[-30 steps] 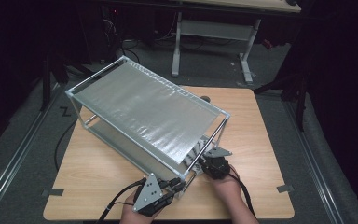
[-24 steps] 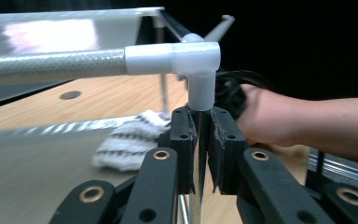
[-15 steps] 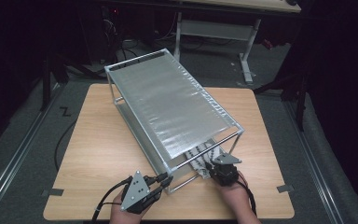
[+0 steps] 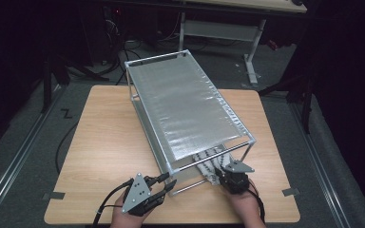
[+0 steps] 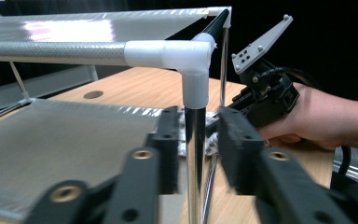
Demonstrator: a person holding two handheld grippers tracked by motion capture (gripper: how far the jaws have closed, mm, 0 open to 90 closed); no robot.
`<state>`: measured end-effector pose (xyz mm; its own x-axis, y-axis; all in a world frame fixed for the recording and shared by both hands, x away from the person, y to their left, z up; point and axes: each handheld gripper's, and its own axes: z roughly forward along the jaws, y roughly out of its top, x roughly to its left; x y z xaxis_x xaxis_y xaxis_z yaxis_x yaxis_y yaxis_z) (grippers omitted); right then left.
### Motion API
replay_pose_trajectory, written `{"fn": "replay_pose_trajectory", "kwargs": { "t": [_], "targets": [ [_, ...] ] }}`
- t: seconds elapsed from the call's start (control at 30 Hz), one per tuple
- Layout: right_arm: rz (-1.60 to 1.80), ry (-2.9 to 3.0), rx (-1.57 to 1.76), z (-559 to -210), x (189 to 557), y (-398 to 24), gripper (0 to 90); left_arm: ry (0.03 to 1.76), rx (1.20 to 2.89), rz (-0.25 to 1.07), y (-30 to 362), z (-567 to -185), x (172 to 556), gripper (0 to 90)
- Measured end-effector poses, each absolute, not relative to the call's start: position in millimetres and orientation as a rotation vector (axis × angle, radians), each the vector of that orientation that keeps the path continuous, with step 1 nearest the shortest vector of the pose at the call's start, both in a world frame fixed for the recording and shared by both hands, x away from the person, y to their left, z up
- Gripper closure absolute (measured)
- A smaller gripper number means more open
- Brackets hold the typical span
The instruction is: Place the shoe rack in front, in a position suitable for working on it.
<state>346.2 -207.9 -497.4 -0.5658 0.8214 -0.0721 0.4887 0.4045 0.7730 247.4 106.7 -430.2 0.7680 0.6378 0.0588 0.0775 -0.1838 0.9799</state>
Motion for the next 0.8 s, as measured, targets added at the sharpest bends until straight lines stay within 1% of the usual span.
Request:
{"fn": "replay_pose_trajectory", "kwargs": {
  "t": [0.13, 0.17, 0.23, 0.27, 0.33, 0.37, 0.4, 0.47, 0.5, 0.6, 0.8],
  "targets": [
    [1.063, 2.183, 1.107, -492.4, 339.5, -207.8, 79.2, 0.552, 1.732, 0.54, 108.0, -436.8, 250.8, 59.6],
    [1.104, 2.154, 1.087, -485.2, 331.5, -207.0, 79.2, 0.555, 1.739, 0.527, 108.4, -441.1, 252.8, 58.7],
    [1.136, 2.133, 1.065, -479.6, 322.9, -205.6, 79.1, 0.57, 1.737, 0.491, 109.1, -451.4, 256.0, 57.8],
    [1.136, 2.133, 1.065, -479.6, 322.9, -205.6, 79.1, 0.57, 1.737, 0.491, 109.1, -451.4, 256.0, 57.0],
    [1.162, 2.124, 1.04, -474.1, 311.9, -203.1, 79.0, 0.582, 1.725, 0.472, 110.2, -458.8, 256.3, 57.0],
    [1.186, 2.119, 1.012, -469.6, 299.9, -199.5, 78.8, 0.592, 1.72, 0.452, 111.5, -462.8, 257.1, 58.5],
    [1.194, 2.121, 1.011, -469.0, 296.1, -198.0, 78.9, 0.601, 1.724, 0.418, 113.1, -466.1, 258.7, 59.7],
    [1.209, 2.124, 1.006, -469.1, 291.4, -195.7, 78.8, 0.6, 1.721, 0.417, 113.9, -466.9, 259.2, 61.4],
    [1.204, 2.155, 0.986, -471.4, 283.2, -188.8, 78.4, 0.597, 1.716, 0.42, 114.8, -466.7, 259.7, 67.7],
    [1.216, 2.205, 0.967, -475.7, 275.0, -177.5, 78.3, 0.571, 1.695, 0.428, 113.8, -463.5, 260.3, 79.5],
    [1.221, 2.291, 0.905, -484.6, 270.3, -158.1, 78.2, 0.544, 1.711, 0.456, 107.3, -463.5, 257.5, 80.7]
  ]
}}
